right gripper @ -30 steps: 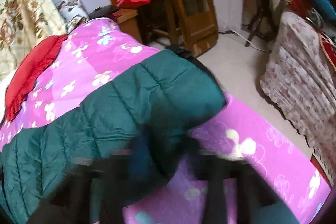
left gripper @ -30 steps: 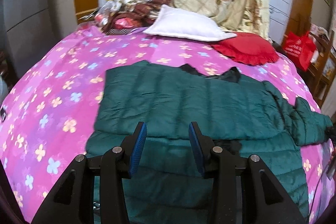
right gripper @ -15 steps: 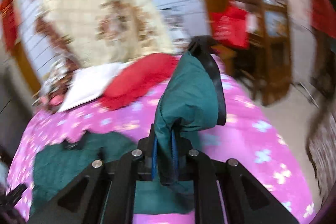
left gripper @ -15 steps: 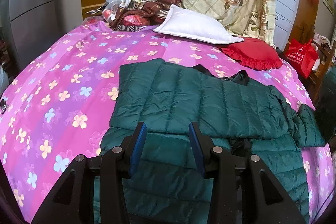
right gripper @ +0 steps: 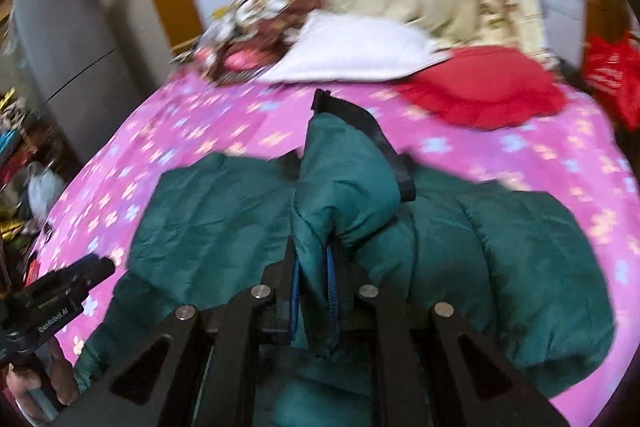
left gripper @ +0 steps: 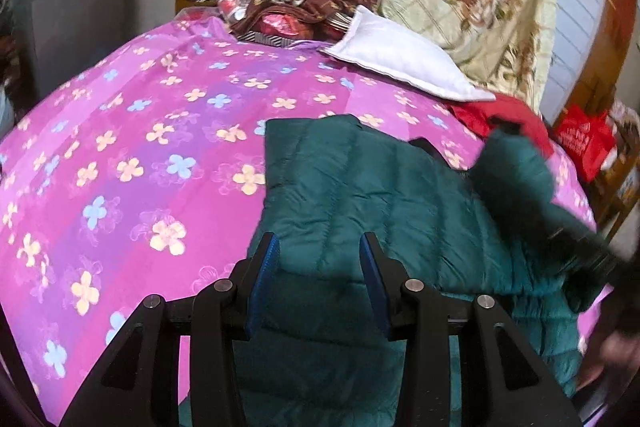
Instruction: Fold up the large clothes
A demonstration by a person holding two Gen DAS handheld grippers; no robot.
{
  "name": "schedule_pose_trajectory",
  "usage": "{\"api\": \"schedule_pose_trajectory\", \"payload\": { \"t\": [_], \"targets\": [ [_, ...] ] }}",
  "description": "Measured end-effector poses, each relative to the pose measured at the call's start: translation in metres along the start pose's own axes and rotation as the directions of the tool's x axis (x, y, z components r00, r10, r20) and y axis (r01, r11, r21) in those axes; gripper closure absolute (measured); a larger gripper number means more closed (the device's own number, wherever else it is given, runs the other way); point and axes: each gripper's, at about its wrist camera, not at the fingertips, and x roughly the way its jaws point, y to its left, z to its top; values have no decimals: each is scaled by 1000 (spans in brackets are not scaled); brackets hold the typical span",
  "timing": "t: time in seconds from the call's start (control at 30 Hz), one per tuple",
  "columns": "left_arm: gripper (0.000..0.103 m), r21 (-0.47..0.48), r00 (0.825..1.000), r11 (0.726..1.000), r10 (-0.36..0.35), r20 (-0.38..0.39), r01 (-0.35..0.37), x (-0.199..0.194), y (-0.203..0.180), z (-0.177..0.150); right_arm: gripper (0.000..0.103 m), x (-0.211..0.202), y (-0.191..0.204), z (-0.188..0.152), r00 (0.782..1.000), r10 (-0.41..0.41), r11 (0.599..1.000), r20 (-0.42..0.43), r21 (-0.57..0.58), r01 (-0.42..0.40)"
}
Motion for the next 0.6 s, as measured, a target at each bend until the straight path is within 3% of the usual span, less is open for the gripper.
{"api": "schedule_pose_trajectory", "payload": {
  "t": [0.1,0.17,0.27,0.4,0.6],
  "targets": [
    [80,-67,999,997,-46,-24,45,4,9,0,83,36,26,-15,995,68,998,-77,5,-67],
    [80,-90,997,993,-74,-25,71,5,11,-1,62,52,33,-24,983,91,996,-157,12,-91],
    [80,-105,995,990,-98,-10,97,4,9,-3,41,33,37,-29,980,134,991,-144,-1,-136],
    [72,-101,993,988,-116,6,116,1,2,-6,34,-22,19,-29,997,59,997,-56,-36,-61],
    [69,-69,994,992,-99,38,101,-5,-10,-7,24,-80,-32,-38,999,-54,998,-2,-24,54]
  ]
}}
